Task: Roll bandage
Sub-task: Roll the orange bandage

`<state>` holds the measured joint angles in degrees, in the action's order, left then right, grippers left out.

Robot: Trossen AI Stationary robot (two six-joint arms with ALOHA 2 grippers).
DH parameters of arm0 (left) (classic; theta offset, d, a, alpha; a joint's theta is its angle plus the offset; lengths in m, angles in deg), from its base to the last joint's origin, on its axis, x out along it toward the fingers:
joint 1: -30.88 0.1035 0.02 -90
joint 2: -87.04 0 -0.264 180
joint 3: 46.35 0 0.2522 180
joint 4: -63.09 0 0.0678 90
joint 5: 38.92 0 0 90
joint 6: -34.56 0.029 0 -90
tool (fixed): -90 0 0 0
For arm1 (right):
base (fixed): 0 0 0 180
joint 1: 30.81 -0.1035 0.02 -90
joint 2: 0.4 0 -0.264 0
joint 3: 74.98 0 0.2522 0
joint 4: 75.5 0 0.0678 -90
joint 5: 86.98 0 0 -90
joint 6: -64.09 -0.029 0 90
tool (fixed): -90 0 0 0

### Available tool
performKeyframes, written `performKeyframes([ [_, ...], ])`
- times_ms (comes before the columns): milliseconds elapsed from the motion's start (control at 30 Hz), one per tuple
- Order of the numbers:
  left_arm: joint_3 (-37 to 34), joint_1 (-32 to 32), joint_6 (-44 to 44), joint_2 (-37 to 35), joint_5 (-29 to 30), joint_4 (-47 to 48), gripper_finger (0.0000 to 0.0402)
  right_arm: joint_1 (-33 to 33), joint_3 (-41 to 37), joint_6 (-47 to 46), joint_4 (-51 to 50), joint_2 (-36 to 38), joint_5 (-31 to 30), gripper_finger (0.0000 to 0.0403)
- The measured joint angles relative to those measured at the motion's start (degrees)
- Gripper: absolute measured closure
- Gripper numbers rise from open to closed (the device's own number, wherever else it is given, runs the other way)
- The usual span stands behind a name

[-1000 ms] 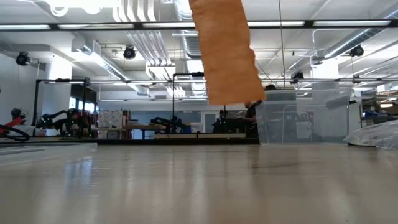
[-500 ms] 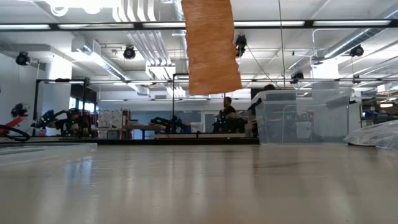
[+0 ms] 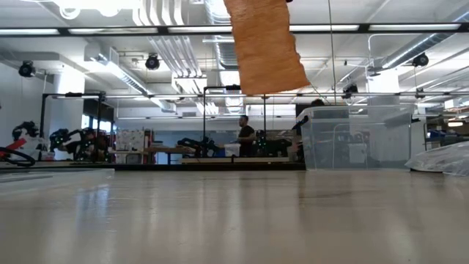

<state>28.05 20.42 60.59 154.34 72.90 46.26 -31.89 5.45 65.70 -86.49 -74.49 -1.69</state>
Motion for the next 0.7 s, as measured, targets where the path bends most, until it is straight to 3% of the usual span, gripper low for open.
performKeyframes([
  [333,0.0,0.03,2.84,-4.76,0.25,1.13,0.0401,-0.17,-0.63,-1.34,-15.1,1.67,0.06,0.0402],
  [700,-0.02,0.07,4.58,-6.63,3.23,1.5,0.0399,-2.39,-6.49,-1.59,-13.31,1.17,0.15,0.0396],
])
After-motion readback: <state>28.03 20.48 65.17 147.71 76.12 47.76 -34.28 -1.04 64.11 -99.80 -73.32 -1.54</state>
